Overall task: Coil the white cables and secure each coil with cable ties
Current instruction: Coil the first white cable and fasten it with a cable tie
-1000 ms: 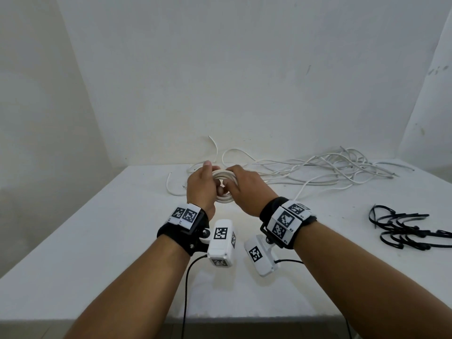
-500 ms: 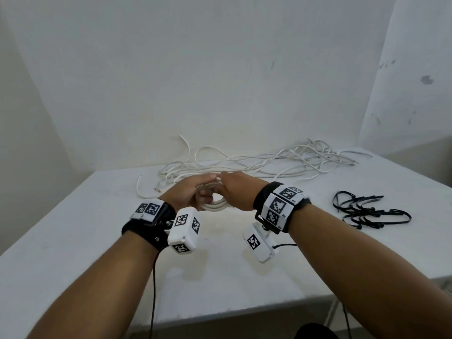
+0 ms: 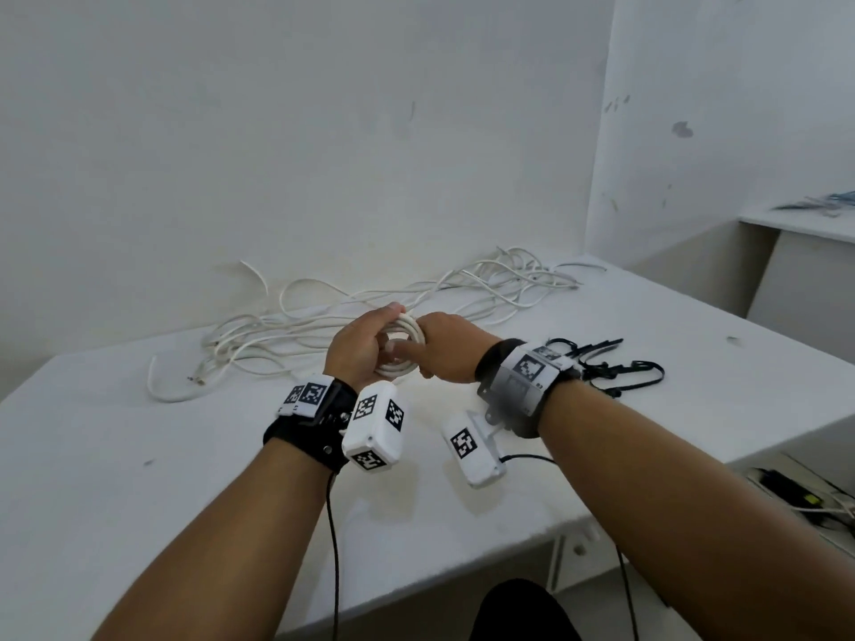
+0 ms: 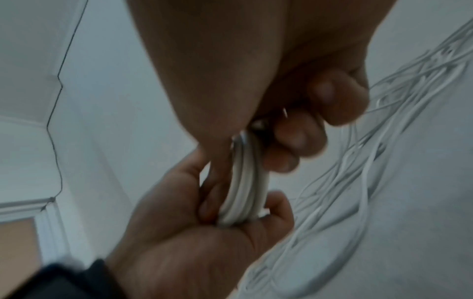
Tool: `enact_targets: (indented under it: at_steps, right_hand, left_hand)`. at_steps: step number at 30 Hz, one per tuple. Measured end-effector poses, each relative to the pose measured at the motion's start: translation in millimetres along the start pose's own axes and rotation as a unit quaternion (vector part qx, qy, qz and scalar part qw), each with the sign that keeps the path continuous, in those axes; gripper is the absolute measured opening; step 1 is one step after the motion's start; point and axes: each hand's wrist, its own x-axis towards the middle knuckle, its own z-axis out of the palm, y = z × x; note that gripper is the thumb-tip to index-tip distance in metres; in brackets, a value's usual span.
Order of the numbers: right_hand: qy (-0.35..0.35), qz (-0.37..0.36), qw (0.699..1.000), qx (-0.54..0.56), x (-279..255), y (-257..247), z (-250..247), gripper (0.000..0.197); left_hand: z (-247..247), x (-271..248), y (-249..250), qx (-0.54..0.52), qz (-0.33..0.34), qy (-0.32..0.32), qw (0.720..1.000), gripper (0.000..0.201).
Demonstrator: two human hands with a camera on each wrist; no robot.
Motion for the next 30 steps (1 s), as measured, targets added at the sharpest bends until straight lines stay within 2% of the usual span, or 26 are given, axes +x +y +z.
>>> enact_targets:
  at_steps: [2,4,6,8,11,18,22,25,30]
  right_hand:
    - [-0.037,0.045,0.997,0.056,-3.8,17.7,-18.9,0.05]
    - [-0.012,0.091,0.994,0.061,-7.7,41.7,-40.5,0.043]
    - [0.034,0.141,0.989,-0.035,-7.2,70.9,-58.3,0.032]
    - [0.053,0.21,0.969,-0.12,-3.8,97.3,-68.0,0.031]
    - [0.043,0.284,0.947,-0.142,2.4,122.5,-70.0,0.039]
    - [-0.002,0.312,0.939,-0.144,8.9,135.4,-61.1,0.034]
    - [0.003,0.315,0.933,-0.174,9.1,140.1,-51.8,0.036]
    - [0.008,0.317,0.93,-0.186,10.7,143.1,-49.6,0.03]
    - [0.029,0.306,0.932,-0.19,8.7,121.0,-63.2,0.024]
  left_hand:
    - [6.9,7.4,-4.1,-0.01,-0.014,0.016,1.0,0.03]
    - [11.7,13.7,-8.1,-0.023,-0.027,0.037,0.999,0.032]
    - [14.5,17.8,-11.8,-0.041,-0.037,0.057,0.997,0.03]
    - [17.6,18.7,-14.5,-0.049,-0.043,0.07,0.995,0.026]
    - [22.6,18.1,-18.6,-0.059,-0.057,0.079,0.994,0.017]
    - [18.6,21.9,-27.1,-0.069,-0.073,0.086,0.991,0.015]
    - [11.4,25.0,-29.7,-0.078,-0.075,0.093,0.99,0.015]
    - [7.2,24.3,-28.3,-0.092,-0.079,0.098,0.988,0.014]
    - [-1.3,22.7,-22.2,-0.097,-0.078,0.094,0.988,0.018]
